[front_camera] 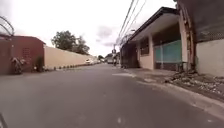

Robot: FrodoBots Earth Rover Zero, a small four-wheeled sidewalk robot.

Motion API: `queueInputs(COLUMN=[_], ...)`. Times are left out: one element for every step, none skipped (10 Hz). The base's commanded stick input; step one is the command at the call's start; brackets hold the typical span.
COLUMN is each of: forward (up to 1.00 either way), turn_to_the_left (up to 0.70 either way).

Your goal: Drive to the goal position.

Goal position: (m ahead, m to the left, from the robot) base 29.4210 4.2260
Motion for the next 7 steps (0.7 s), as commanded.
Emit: queueInputs(forward=[0.7, 0.7, 0.7, 0.7, 0.7, 0.7, 0.7], turn_to_the_left=[0.1, 0.0, 0.0, 0.0, 0.0, 0.0, 0.0])
